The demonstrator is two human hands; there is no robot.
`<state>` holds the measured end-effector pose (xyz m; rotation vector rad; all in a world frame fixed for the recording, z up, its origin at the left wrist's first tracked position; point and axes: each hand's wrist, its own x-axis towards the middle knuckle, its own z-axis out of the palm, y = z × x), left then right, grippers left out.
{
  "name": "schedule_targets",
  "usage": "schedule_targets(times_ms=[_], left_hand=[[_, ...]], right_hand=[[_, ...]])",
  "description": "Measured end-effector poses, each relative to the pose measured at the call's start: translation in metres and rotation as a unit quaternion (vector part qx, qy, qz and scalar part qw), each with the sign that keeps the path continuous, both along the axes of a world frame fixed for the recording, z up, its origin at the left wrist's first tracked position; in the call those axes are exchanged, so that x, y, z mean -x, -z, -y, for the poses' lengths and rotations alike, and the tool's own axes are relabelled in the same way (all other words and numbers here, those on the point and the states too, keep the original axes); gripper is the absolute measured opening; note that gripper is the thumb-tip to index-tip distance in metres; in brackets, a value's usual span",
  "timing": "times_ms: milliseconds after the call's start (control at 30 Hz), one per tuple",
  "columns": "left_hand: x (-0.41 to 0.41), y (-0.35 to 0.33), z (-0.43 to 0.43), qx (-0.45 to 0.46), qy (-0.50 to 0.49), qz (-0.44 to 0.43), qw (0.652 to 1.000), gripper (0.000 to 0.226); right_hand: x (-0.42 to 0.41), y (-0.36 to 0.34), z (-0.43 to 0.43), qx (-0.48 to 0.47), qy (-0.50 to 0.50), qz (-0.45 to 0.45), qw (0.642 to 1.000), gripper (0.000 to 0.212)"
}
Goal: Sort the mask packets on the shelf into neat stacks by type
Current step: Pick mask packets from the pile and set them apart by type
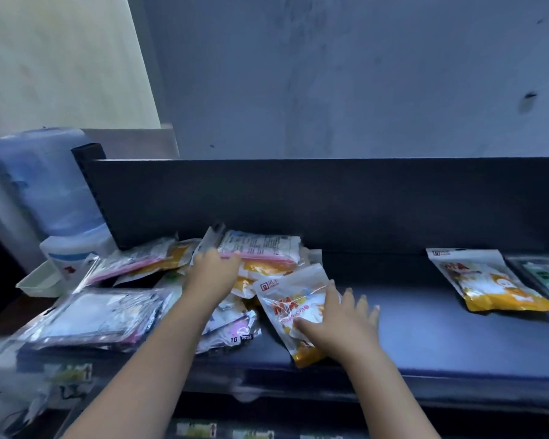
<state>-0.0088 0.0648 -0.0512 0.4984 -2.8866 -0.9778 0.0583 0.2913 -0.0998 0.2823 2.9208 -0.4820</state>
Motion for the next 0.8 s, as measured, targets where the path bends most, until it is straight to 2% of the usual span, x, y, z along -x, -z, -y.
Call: schedule_targets(times_ms=[67,167,233,333,367,467,533,667,800], left_hand=[[0.01,-0.006,0.002,-0.063,-0.055,-0.011,0.996,0.061],[0.019,-0.009,0.005,-0.11,-0.127,-0.044,0.985,0.044],[0.025,-0.007,0.007,-0.151,-0.168,-0.061,0.972,0.043],[0.036,0.003,0.019,-0.229,-0.225,-0.077,0.944,0.073],[0.042,0.009,0.024,-0.25,-0.238,-0.082,0.935,0.079],[0.038,0.001,0.019,-0.364,-0.249,-0.074,0.894,0.046],[0.033,-0.002,0.013,-0.415,-0.256,-0.076,0.87,0.043],[0.024,-0.002,0.007,-0.388,-0.23,-0.14,0.882,0.026],[0.014,-0.001,0.006,-0.469,-0.148,-0.175,0.853,0.022]], right_hand=[[-0.001,-0.001,-0.005,0.0,0.005,-0.007,1.0,0.113],[-0.003,-0.003,-0.01,0.0,0.03,-0.028,0.999,0.121],[-0.003,-0.005,-0.014,0.009,0.052,-0.04,0.998,0.123],[-0.003,-0.006,-0.021,0.035,0.086,-0.055,0.994,0.121],[-0.003,-0.006,-0.023,0.038,0.093,-0.062,0.993,0.118],[-0.002,-0.007,-0.027,0.059,0.108,-0.081,0.989,0.096],[-0.002,-0.006,-0.029,0.073,0.118,-0.098,0.985,0.077],[-0.001,-0.004,-0.034,0.118,0.126,-0.13,0.976,0.051],[0.0,-0.005,-0.043,0.167,0.164,-0.147,0.961,0.036]])
